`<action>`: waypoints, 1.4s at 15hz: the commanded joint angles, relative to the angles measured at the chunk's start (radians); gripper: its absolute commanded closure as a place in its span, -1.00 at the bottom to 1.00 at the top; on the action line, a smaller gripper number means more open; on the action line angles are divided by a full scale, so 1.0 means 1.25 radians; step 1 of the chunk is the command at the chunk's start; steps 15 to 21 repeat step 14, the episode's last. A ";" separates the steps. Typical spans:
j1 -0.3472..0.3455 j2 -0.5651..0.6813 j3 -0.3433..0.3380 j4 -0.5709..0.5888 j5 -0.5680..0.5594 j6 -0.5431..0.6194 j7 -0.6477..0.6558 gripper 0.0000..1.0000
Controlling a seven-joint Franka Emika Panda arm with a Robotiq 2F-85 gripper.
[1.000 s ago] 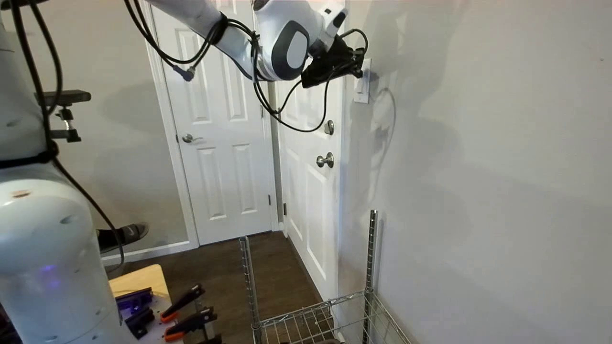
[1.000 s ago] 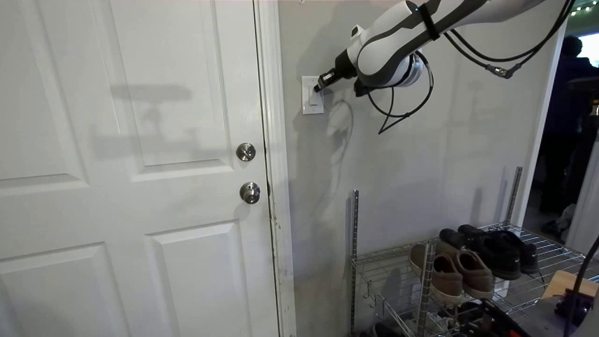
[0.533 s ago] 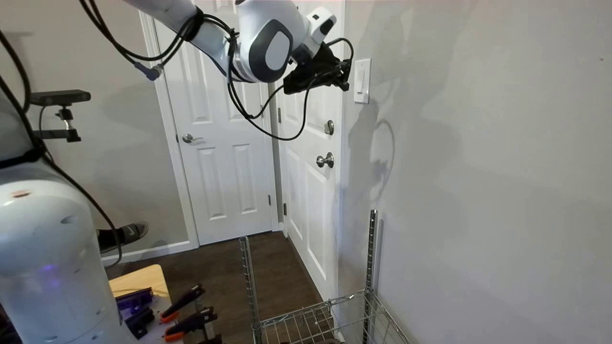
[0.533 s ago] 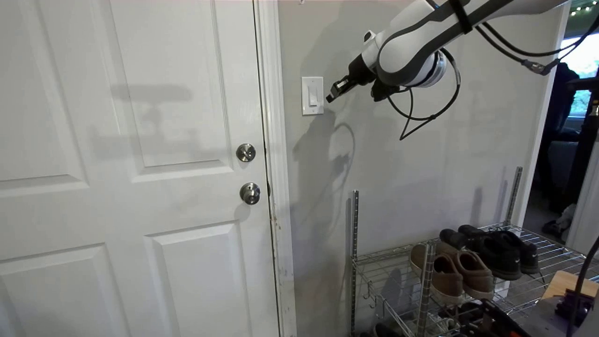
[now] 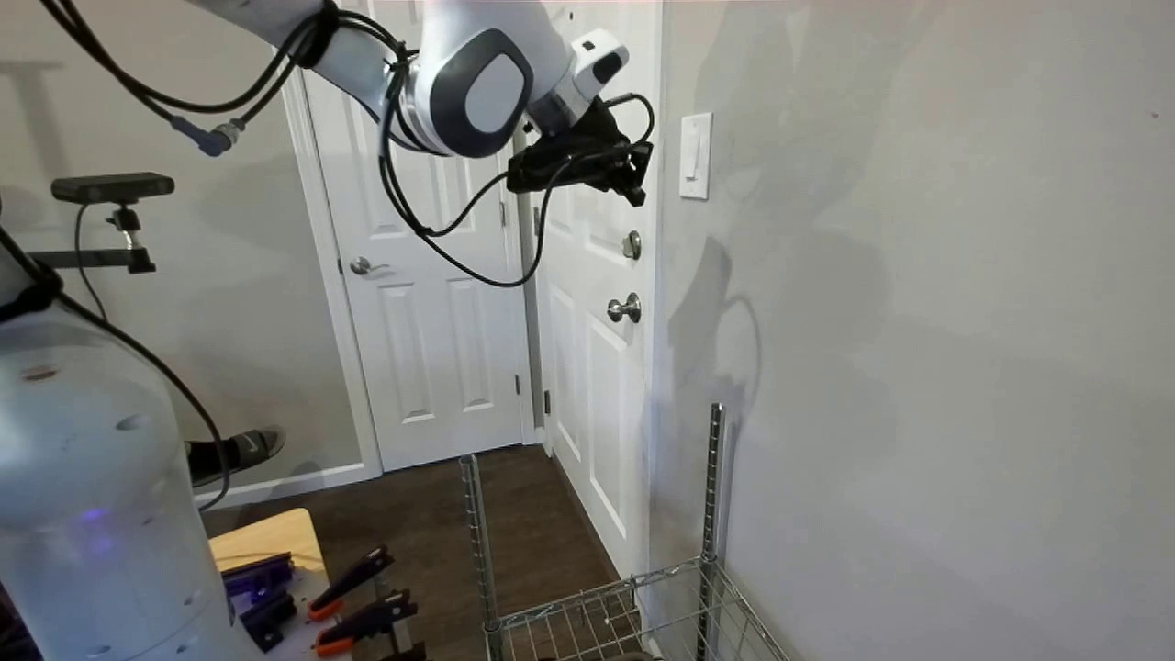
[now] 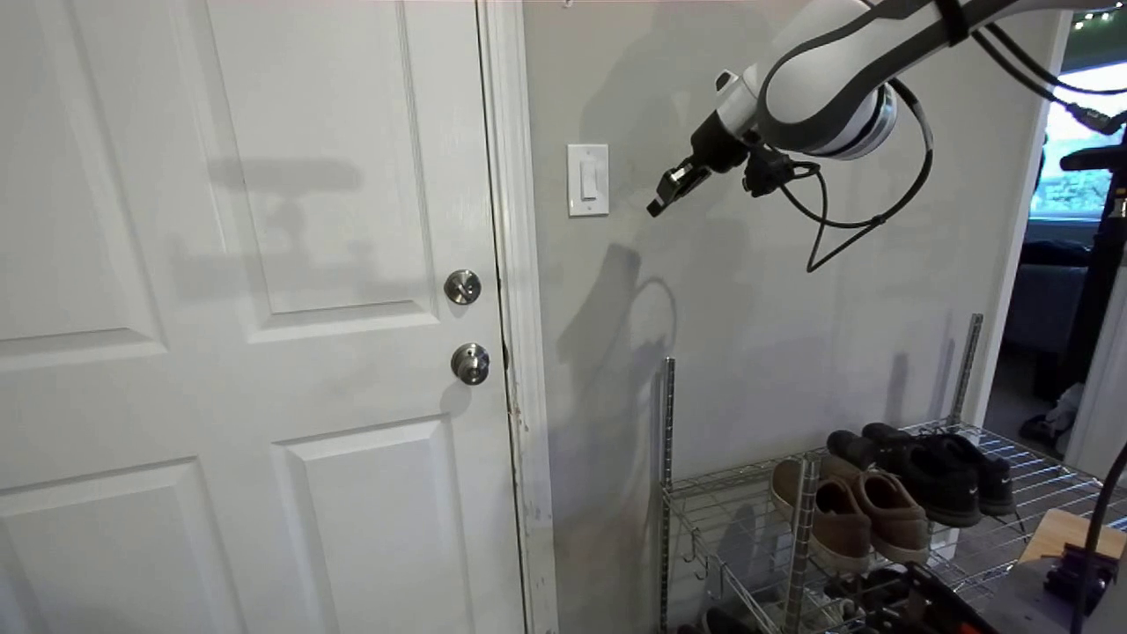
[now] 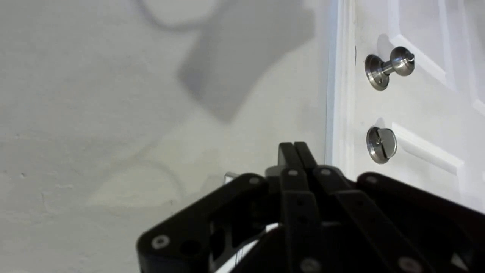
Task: Turn on the light
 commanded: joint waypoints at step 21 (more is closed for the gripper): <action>-0.024 -0.028 0.006 -0.024 0.014 -0.036 -0.007 0.42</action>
